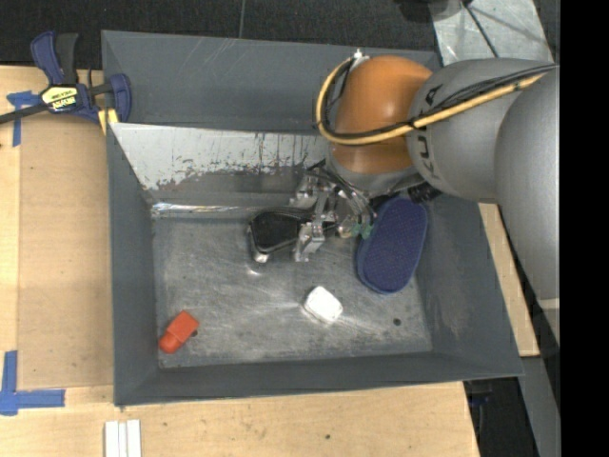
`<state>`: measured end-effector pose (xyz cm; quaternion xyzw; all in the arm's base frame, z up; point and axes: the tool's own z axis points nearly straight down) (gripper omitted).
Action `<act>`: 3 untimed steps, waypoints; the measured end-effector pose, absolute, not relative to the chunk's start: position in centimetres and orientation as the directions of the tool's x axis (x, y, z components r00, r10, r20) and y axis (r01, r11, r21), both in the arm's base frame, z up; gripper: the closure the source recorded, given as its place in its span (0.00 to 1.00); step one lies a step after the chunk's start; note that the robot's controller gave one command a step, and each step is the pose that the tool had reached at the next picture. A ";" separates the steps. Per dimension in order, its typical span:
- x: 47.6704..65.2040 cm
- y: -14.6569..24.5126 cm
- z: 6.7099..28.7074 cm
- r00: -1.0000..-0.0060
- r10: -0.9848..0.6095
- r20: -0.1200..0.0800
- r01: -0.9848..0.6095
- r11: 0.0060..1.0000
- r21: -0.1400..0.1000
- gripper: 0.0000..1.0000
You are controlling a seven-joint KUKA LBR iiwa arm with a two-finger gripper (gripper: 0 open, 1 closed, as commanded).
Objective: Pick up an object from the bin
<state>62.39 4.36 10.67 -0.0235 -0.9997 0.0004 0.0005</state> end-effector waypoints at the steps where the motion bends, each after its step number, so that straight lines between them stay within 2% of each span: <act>1: 62.4 4.3 15.0 -0.999 0.047 0.000 0.047 0.999 -0.001 1.00; 2: 62.3 4.3 17.1 -0.999 0.046 0.002 0.046 0.999 -0.001 1.00; 3: 62.2 4.2 18.1 -0.999 0.046 0.001 0.046 0.999 -0.001 1.00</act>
Offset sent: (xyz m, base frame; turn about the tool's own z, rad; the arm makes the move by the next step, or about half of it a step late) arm 0.0001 0.0000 0.0436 0.0000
